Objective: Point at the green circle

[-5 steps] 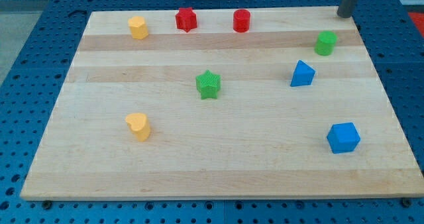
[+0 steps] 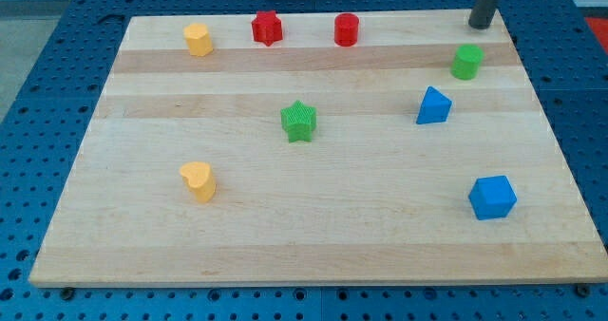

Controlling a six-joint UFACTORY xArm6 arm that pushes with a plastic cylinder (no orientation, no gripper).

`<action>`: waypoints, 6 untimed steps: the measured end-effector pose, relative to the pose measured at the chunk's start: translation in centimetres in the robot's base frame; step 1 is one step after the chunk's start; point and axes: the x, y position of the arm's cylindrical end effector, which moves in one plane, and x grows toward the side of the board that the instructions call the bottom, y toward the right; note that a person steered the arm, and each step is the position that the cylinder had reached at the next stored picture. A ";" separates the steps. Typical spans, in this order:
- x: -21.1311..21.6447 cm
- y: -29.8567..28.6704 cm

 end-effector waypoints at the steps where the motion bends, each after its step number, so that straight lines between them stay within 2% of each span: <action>1: 0.0 -0.4; 3: 0.0 -2.7; 6: 4.3 -4.1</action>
